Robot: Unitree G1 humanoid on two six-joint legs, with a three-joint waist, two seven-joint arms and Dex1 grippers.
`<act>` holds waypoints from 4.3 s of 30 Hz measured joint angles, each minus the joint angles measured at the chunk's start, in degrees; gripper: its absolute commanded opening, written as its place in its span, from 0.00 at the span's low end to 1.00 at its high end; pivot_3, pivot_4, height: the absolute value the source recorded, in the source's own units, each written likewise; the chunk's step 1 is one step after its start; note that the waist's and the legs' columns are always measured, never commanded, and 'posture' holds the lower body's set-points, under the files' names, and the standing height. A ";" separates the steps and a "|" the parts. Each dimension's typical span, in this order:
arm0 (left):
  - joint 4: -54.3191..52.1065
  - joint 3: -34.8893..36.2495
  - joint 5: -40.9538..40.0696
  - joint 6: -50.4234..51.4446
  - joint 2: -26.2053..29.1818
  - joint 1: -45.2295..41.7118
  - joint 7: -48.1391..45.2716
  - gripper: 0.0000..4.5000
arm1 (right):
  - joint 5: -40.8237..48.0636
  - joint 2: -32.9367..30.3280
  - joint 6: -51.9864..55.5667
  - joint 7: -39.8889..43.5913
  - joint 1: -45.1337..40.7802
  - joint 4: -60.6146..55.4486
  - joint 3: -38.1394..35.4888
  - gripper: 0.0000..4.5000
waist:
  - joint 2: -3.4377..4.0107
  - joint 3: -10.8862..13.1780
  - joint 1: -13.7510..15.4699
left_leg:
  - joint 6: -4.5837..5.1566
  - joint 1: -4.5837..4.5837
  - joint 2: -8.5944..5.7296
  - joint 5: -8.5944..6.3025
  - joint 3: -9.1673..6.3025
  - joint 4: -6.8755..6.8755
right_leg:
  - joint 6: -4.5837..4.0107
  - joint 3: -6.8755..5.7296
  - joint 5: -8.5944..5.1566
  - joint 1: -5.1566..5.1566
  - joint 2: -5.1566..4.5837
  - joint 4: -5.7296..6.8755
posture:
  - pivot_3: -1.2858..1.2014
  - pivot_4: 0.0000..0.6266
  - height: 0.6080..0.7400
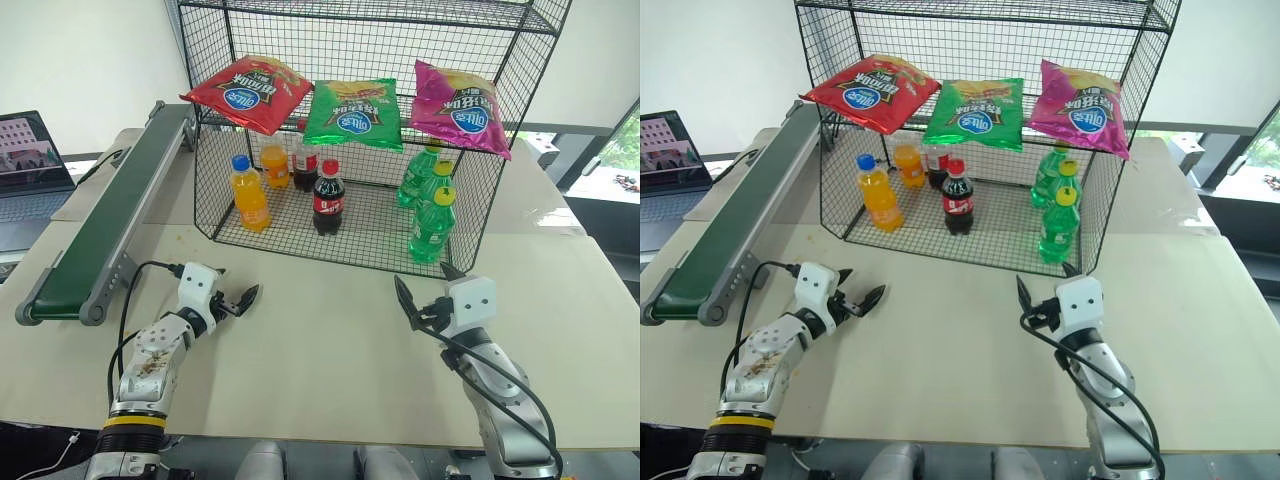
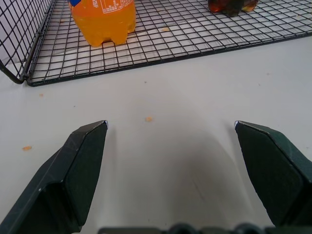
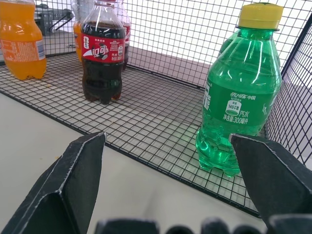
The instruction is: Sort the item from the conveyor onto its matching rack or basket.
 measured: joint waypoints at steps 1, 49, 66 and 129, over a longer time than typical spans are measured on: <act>0.00 0.00 0.00 0.00 0.00 -0.09 -0.03 0.98 | 0.00 0.00 0.00 0.00 -0.01 0.00 0.00 1.00 | 0.00 0.00 0.00 | 0.00 0.00 0.00 0.00 0.00 0.00 | 0.00 0.00 0.00 0.00 0.00 0.00 | 0.52 0.24 1.00; -0.29 4.92 -5.07 3.67 0.80 -0.69 -2.10 0.98 | 0.03 0.31 0.00 0.49 -1.06 0.01 1.32 1.00 | 0.01 -0.04 -0.15 | 0.01 0.00 0.00 0.01 -0.02 0.03 | -0.01 -0.02 0.00 0.00 0.00 0.06 | 0.52 0.24 1.00; -30.57 37.46 -53.98 32.50 0.72 17.47 13.64 0.98 | 20.31 -10.88 8.75 26.33 -18.88 -2.80 3.60 1.00 | -0.01 -0.05 -1.94 | 0.14 0.11 0.05 -0.04 -0.10 0.03 | 0.00 -0.12 0.00 0.13 -0.07 0.07 | 0.52 0.24 1.00; -9.70 48.83 -89.72 20.25 3.12 25.04 33.35 0.01 | 29.98 -7.14 11.86 45.95 -38.79 6.45 9.85 1.00 | -0.06 -0.05 -1.06 | 0.21 -0.06 -0.04 -0.12 -0.40 0.37 | -0.10 -1.29 -0.05 0.16 -0.48 -0.04 | 0.52 0.24 1.00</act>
